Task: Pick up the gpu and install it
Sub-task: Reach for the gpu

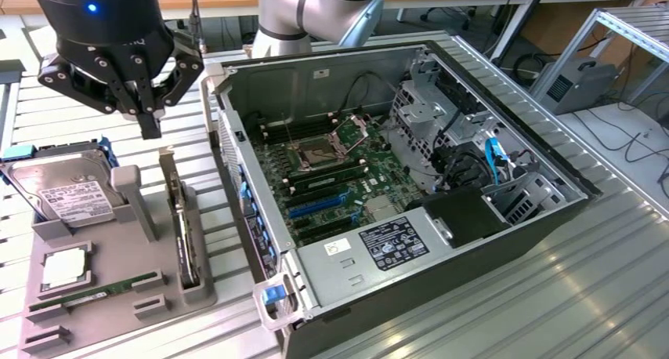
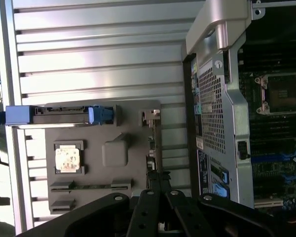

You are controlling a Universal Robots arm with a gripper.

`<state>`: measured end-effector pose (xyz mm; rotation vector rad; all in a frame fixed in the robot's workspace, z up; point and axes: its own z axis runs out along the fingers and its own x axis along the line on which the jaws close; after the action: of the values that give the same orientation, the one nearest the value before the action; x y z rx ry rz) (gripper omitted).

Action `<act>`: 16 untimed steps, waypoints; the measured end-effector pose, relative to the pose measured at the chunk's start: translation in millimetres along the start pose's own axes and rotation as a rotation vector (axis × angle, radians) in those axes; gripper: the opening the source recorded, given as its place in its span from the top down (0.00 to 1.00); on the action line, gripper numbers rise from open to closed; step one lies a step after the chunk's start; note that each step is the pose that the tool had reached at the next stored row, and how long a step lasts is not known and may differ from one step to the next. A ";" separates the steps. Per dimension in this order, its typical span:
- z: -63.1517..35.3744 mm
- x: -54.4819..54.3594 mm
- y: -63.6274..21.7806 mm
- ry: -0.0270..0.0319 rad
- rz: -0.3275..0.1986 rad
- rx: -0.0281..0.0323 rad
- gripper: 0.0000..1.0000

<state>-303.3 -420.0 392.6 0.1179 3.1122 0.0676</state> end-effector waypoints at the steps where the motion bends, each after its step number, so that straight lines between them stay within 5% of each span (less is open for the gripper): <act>1: 0.0 0.0 -0.4 0.0001 0.000 0.0000 0.89; 16: -0.1 -0.4 -5.1 -0.0001 0.000 -0.0001 0.89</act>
<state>-303.4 -425.1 392.5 0.1180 3.1121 0.0678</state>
